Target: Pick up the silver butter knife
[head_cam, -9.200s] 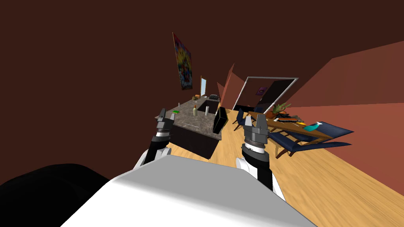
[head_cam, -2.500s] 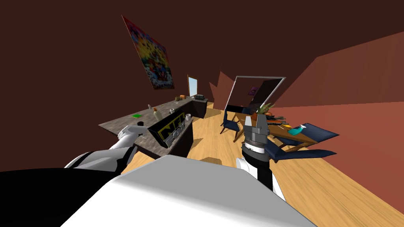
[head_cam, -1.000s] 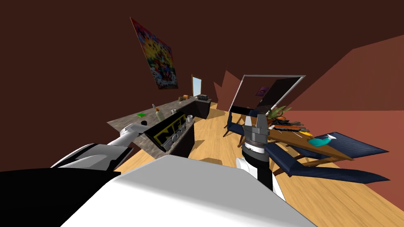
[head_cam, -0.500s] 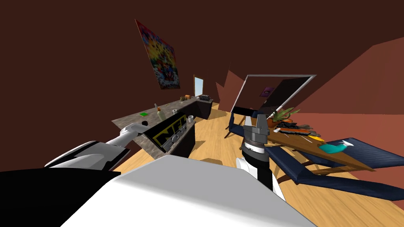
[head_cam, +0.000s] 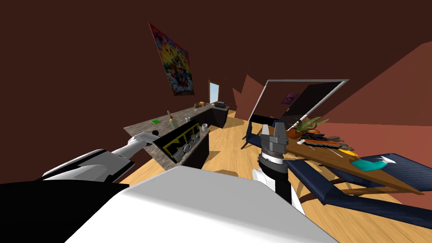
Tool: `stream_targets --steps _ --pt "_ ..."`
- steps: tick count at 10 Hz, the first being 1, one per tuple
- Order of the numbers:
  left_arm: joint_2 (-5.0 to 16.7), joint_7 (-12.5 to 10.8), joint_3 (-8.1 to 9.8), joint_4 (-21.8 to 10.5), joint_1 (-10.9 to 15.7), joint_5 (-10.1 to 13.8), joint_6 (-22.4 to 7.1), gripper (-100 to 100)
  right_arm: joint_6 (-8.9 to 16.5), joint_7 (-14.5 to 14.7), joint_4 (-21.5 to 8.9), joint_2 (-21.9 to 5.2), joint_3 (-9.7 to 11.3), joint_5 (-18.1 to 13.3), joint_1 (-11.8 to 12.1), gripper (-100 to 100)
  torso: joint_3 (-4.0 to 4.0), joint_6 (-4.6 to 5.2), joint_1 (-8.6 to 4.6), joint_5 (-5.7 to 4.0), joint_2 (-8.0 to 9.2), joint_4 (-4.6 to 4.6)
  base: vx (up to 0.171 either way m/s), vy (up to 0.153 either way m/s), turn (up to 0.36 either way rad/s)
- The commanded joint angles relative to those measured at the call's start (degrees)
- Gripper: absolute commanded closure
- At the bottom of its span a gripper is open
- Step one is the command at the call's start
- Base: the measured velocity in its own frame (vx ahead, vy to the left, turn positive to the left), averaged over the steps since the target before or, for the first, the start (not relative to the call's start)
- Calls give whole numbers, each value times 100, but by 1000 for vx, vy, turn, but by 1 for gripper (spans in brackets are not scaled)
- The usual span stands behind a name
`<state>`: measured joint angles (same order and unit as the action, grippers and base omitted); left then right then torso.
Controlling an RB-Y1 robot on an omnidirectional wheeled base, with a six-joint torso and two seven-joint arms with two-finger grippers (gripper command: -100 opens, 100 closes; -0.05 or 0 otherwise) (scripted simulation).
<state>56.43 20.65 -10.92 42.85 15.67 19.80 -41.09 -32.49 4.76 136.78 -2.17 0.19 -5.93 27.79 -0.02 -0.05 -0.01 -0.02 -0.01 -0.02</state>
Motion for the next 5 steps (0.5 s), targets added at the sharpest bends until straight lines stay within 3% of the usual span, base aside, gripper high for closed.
stream_targets --steps 1,2,3,5 --pt "70 -83 -286 -51 30 186 84 -100 0 0 0 0 0 0 0 0 0 0 0 0 0 0 29 -30 96" --pt "70 -83 -442 -51 30 186 84 -100 0 0 0 0 0 0 0 0 -1 2 -1 0 -1 -1 9 -9 30" --pt "230 -268 -621 -61 32 458 206 -100 0 0 0 0 0 0 -1 0 1 3 5 2 3 0 25 -26 83" --pt "230 -268 -945 -61 32 503 206 -100 0 0 0 0 0 0 0 0 0 2 1 1 0 -1 15 -16 51"
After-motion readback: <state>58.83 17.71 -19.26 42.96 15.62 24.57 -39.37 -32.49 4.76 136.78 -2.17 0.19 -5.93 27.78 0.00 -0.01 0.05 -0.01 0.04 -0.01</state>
